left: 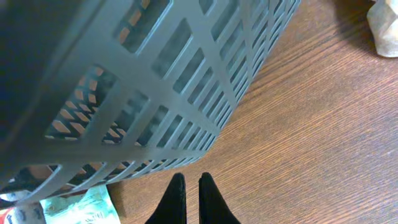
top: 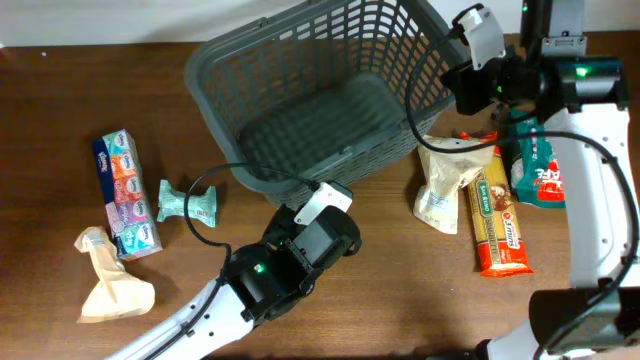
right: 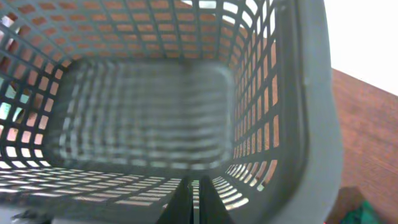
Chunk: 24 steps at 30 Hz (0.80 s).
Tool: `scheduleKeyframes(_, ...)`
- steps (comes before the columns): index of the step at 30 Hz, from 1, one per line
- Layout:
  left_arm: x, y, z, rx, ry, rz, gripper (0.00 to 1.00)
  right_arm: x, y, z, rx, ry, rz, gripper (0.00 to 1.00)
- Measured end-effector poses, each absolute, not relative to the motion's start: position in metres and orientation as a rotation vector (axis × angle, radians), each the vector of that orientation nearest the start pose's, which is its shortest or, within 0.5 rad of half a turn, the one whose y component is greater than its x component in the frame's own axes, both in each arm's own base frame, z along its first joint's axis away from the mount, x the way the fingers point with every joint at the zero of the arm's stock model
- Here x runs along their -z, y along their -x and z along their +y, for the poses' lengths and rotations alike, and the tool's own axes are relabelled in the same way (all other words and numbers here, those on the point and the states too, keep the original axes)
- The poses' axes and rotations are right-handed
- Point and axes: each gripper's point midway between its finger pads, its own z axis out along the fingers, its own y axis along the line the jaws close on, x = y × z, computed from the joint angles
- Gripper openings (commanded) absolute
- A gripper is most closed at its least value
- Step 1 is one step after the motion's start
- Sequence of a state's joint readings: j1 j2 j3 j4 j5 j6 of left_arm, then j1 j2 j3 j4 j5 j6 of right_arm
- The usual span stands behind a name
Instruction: Pack container
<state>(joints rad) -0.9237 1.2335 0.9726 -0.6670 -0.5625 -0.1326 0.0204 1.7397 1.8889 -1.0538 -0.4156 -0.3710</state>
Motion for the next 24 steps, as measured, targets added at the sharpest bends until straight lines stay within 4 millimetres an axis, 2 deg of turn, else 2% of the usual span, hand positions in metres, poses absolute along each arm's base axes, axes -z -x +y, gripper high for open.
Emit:
scheduleKeyframes(7, -0.177, -0.265, -0.198, -0.204, -0.693, 2.228, 0.02, -0.278, -0.443, 0.078, -0.361, 0.636, 2.339, 0.03)
scheduleKeyframes(15, -0.157, -0.272, -0.202, -0.269, -0.717, 2.254, 0.02, -0.273, -0.437, 0.078, -0.371, 0.629, 2.375, 0.03)
scheduleKeyframes(24, -0.161, -0.282, -0.193, -0.341, -0.665, 2.227, 0.02, -0.269, -0.428, 0.078, -0.39, 0.628, 2.416, 0.03)
